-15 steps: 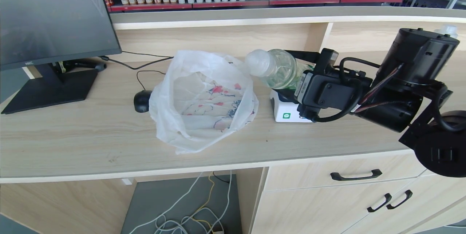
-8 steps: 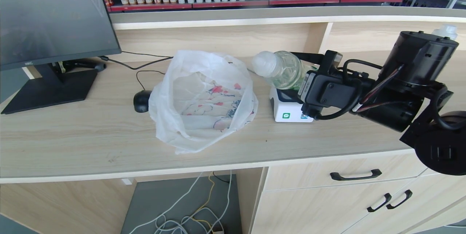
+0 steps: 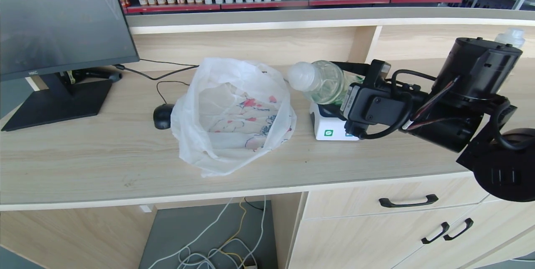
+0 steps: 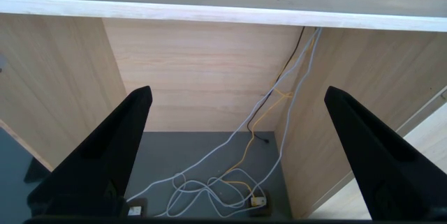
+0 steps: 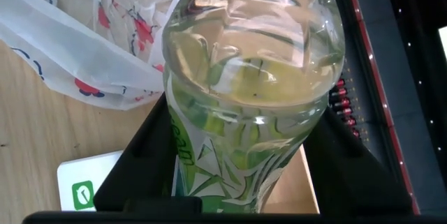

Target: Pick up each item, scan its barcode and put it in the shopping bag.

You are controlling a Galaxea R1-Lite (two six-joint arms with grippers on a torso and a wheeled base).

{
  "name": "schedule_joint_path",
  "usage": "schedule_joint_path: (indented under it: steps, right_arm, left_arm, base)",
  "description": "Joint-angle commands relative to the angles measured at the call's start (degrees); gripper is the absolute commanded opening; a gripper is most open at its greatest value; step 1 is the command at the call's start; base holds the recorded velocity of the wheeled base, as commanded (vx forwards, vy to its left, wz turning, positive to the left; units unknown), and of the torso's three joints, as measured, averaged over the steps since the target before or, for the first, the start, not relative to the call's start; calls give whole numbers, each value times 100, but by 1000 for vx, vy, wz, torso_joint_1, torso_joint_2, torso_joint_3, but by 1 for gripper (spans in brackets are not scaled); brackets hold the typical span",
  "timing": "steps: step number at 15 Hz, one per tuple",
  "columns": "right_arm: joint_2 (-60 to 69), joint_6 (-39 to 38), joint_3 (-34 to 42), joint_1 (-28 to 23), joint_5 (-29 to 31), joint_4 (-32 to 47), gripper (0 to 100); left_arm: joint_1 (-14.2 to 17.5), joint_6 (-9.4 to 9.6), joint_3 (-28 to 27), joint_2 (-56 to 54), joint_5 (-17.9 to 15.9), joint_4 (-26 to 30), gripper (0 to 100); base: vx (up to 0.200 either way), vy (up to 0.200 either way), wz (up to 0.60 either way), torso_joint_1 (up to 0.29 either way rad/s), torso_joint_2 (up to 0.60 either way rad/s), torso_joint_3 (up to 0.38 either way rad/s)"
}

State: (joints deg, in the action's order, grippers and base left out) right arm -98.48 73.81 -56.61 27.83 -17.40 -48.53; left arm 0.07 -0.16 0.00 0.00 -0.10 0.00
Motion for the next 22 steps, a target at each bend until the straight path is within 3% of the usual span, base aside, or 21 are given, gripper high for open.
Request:
schedule_joint_path:
  steps: [1,16,19,22]
  right_arm:
    - [-40,1,-16,3,-1,2,0]
    - [144,-236,-43,-41,-1,-7,0]
    - [329,-605,-16,-41,8,-104,0]
    - [338,-1589,-8,65,8,-640,0]
  left_arm:
    - [1,-2,0,0,1,0,100]
    - [1,-2,0,0,1,0,100]
    - [1,-2,0,0,1,0,100]
    - [1,-2,0,0,1,0,100]
  base:
    - [0,0,0,0,0,0]
    - [0,0,0,0,0,0]
    - [0,0,0,0,0,0]
    - [0,0,0,0,0,0]
